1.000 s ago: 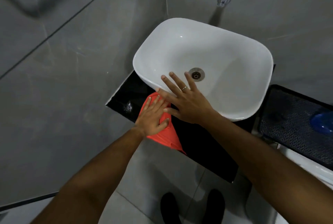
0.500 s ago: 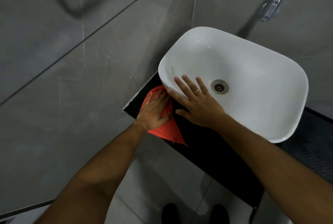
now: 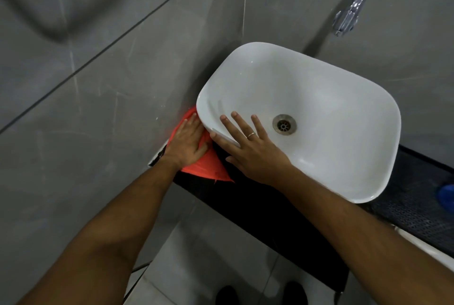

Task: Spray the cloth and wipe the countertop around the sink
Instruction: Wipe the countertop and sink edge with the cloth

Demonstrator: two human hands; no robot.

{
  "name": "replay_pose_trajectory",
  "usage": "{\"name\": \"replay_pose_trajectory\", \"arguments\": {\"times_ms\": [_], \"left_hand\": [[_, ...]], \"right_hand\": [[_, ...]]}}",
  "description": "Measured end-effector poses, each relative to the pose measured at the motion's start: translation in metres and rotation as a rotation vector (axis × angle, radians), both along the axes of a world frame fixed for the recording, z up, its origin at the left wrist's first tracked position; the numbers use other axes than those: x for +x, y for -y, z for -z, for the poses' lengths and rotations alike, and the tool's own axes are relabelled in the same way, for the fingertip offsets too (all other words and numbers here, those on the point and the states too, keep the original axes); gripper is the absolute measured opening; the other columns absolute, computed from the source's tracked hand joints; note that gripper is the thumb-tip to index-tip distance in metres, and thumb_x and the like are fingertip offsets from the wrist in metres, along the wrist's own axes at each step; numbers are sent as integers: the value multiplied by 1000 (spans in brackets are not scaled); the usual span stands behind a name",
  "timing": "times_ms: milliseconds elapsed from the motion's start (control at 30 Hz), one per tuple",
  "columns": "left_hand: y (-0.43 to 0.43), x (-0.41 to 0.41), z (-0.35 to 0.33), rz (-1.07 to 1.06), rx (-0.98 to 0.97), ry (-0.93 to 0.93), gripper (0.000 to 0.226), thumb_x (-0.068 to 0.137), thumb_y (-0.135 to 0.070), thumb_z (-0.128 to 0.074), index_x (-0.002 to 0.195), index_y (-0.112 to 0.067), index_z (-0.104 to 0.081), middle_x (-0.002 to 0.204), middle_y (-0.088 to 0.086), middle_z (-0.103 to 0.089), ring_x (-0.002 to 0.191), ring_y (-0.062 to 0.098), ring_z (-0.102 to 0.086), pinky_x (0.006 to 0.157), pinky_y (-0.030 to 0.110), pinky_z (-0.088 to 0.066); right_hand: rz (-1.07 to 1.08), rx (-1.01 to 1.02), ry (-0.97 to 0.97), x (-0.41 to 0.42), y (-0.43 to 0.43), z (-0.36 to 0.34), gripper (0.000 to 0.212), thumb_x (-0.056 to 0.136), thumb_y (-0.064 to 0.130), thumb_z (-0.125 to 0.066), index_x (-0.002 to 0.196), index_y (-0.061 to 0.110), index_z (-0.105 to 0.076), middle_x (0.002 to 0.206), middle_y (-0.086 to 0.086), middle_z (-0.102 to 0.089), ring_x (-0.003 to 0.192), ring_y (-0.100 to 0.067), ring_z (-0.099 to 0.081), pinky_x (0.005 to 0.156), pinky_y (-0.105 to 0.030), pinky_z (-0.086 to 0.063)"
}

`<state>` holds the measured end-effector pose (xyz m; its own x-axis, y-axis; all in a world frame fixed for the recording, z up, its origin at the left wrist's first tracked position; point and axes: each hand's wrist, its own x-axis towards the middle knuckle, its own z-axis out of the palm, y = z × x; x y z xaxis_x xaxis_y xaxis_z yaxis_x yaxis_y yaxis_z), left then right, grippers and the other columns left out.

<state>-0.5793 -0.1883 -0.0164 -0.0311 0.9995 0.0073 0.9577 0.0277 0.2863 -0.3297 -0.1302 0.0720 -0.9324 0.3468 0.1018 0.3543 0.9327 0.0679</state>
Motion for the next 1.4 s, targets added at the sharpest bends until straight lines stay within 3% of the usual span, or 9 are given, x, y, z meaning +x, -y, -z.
{"name": "replay_pose_trajectory", "arguments": {"times_ms": [133, 333, 533, 867, 1100, 1300, 1367, 1400], "left_hand": [[-31, 3, -11, 63, -4, 40, 68, 94, -51, -27, 153, -15, -33, 157, 10, -39, 147, 28, -32, 120, 51, -24], [-39, 9, -13, 62, 36, 75, 63, 95, -47, -33, 151, -16, -37, 154, 10, -45, 143, 29, -39, 119, 50, -28], [24, -9, -1, 13, -22, -29, 75, 94, -48, -34, 156, -6, -23, 164, 14, -22, 154, 27, -13, 126, 45, -13], [92, 8, 11, -151, 19, -35, 75, 89, -43, -38, 152, -4, -32, 161, 13, -31, 152, 29, -19, 125, 49, -14], [94, 84, 19, -3, 60, -57, 73, 90, -44, -41, 151, -4, -35, 159, 16, -34, 151, 30, -21, 124, 50, -19], [79, 145, 23, 120, -107, -96, 73, 96, -56, -15, 154, -18, 8, 167, 7, 1, 152, 19, 16, 125, 41, 7], [77, 147, 19, 123, -130, -40, 71, 98, -57, -12, 155, -19, 5, 168, 5, 1, 151, 16, 19, 125, 38, 10], [76, 146, 15, 112, -115, 48, 69, 100, -53, -17, 157, -16, -5, 167, 4, -6, 153, 16, 12, 125, 36, 7]], "right_hand": [[2, 18, -3, -1, -2, 2, 67, 104, 45, -39, 159, 26, -5, 167, -16, -5, 153, -40, -2, 118, -66, -16], [19, 49, 7, -2, -2, 3, 68, 104, 45, -38, 158, 27, -2, 167, -16, -4, 153, -40, -2, 118, -66, -14], [37, 83, -31, 2, -2, 1, 70, 100, 45, -40, 158, 25, -6, 166, -16, -9, 153, -39, -8, 117, -66, -18], [55, -4, 11, -1, -2, 1, 66, 103, 50, -28, 158, 24, -1, 167, -16, -4, 153, -38, -2, 118, -67, -15], [50, -12, 14, 0, 2, -3, 63, 104, 50, -21, 158, 25, -4, 167, -15, -5, 154, -37, -2, 118, -67, -14], [23, -13, 35, 1, 4, -9, 62, 104, 50, -18, 159, 23, -2, 167, -15, -3, 154, -36, -1, 118, -66, -12], [10, 29, 9, 2, 6, -14, 63, 105, 52, -18, 159, 19, -9, 166, -17, -9, 154, -36, -5, 118, -66, -14], [-1, 81, -32, 4, 8, -17, 63, 106, 51, -22, 157, 16, -20, 164, -19, -19, 153, -37, -13, 118, -66, -17]]}}
